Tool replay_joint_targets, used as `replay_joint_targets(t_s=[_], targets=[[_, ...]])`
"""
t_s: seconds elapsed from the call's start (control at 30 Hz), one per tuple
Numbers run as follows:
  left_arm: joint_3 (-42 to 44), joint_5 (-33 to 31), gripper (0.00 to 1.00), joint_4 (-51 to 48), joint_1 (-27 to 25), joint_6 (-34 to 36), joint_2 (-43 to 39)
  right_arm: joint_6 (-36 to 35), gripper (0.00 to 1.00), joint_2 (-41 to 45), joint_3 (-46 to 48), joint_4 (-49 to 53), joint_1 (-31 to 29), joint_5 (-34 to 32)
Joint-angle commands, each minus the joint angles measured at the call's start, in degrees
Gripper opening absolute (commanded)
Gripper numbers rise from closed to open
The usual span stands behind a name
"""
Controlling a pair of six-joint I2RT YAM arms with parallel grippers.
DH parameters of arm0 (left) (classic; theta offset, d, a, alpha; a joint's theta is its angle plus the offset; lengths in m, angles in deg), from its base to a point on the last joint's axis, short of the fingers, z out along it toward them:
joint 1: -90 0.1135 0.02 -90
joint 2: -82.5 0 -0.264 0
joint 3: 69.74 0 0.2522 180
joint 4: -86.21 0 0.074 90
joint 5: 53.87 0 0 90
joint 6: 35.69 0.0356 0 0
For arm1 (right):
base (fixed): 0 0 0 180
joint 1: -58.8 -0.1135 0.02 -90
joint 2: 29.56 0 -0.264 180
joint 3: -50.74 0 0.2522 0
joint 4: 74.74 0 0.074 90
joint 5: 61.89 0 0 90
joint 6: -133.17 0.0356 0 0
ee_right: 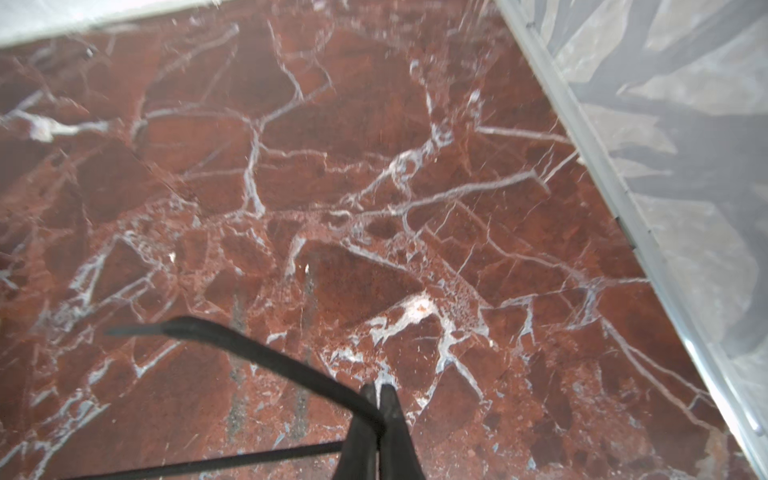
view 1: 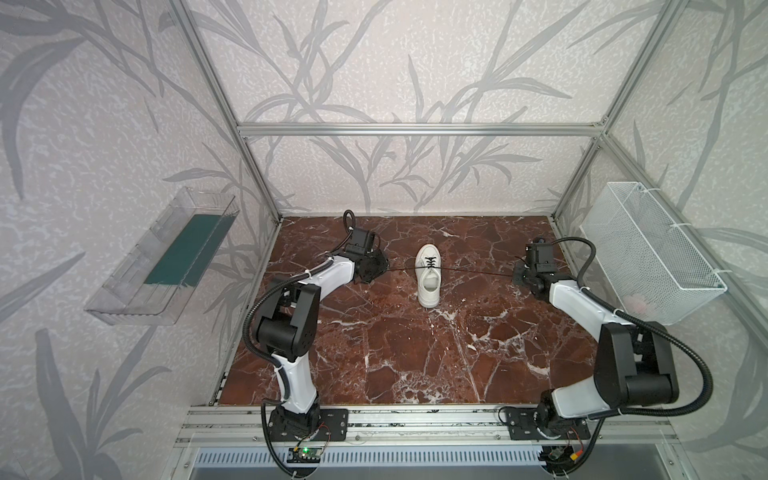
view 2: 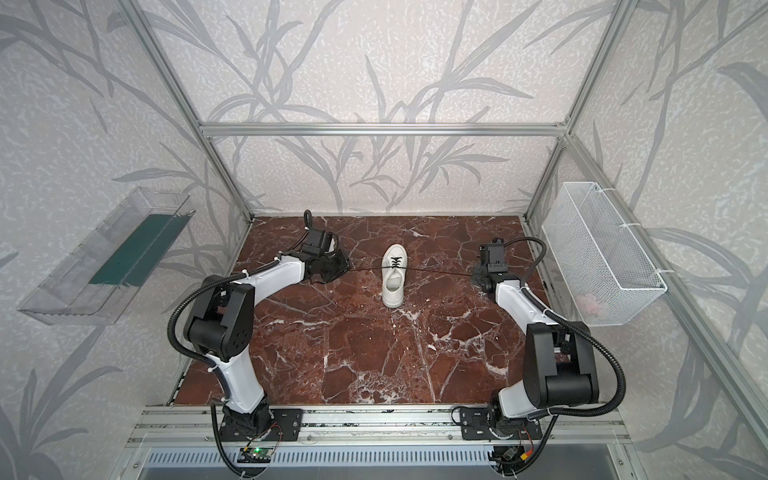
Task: Tie the shoes
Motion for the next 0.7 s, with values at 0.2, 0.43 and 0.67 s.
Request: replay_joint_targets(t_s=[0.2, 0.43, 0.67], targets=[[0.5, -1.6, 0.00, -0.8, 0.6, 1.6, 0.5, 0.0, 0.00, -1.5, -3.2, 3.3, 1.9, 0.9], [-0.2, -0.5, 0.00, -0.8, 0.3, 1.5, 0.1, -0.8, 0.00, -1.5, -4.1, 3.2, 2.3, 9.5], [-2.5, -1.2, 0.37, -2.3, -1.3, 0.9, -3.7, -0.9, 0.00, -1.5, -7.6, 2.0, 1.2, 20.6]])
